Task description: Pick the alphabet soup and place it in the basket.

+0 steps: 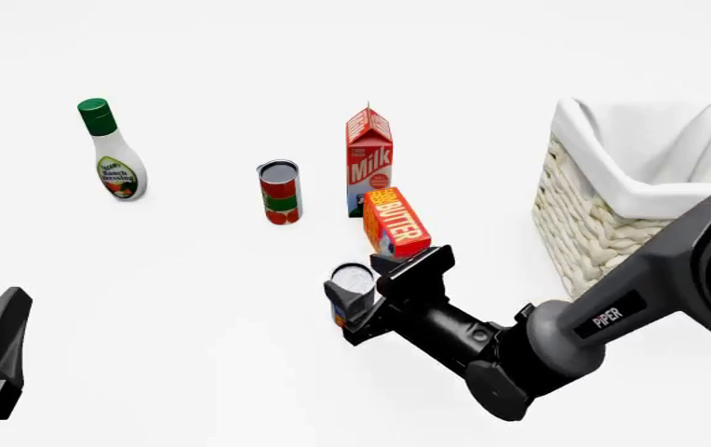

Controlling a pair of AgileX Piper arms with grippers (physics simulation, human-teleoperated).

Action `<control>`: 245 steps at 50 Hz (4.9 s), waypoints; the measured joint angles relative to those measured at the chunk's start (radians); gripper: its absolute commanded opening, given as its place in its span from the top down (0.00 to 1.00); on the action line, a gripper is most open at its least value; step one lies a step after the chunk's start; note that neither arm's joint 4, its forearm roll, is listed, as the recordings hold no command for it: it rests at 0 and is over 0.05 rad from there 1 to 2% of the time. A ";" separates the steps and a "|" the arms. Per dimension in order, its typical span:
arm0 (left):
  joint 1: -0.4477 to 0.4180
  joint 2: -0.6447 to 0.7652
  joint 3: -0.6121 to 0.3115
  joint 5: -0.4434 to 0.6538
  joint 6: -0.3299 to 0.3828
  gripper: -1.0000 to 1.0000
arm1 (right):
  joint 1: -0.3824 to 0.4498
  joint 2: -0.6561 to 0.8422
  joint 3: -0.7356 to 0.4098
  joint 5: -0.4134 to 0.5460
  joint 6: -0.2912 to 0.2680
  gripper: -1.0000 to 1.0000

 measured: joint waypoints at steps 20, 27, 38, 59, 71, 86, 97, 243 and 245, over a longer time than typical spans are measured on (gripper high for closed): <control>0.000 0.000 0.000 0.000 0.000 0.00 | 0.000 0.051 -0.027 -0.004 0.005 0.00; 0.000 0.000 0.000 0.000 0.000 0.00 | -0.001 0.071 -0.039 -0.004 0.006 0.00; 0.000 0.000 0.000 0.000 0.000 0.00 | -0.001 0.094 -0.051 -0.004 0.008 0.00; 0.000 0.000 0.000 0.000 0.000 0.00 | -0.002 0.110 -0.055 -0.018 -0.004 1.00; 0.000 0.000 0.000 0.000 0.000 0.00 | 0.002 0.101 -0.045 -0.016 -0.005 1.00; 0.000 0.000 0.000 0.000 0.000 0.00 | 0.013 0.000 0.005 0.001 -0.002 1.00; 0.000 0.000 0.000 0.000 0.000 0.00 | 0.013 -0.133 0.057 0.029 -0.008 1.00; 0.000 0.000 0.000 0.000 0.000 0.00 | -0.776 -1.108 -0.104 0.804 -0.243 1.00; 0.000 0.000 0.000 0.000 0.000 0.00 | -0.777 -1.103 -0.107 0.809 -0.247 1.00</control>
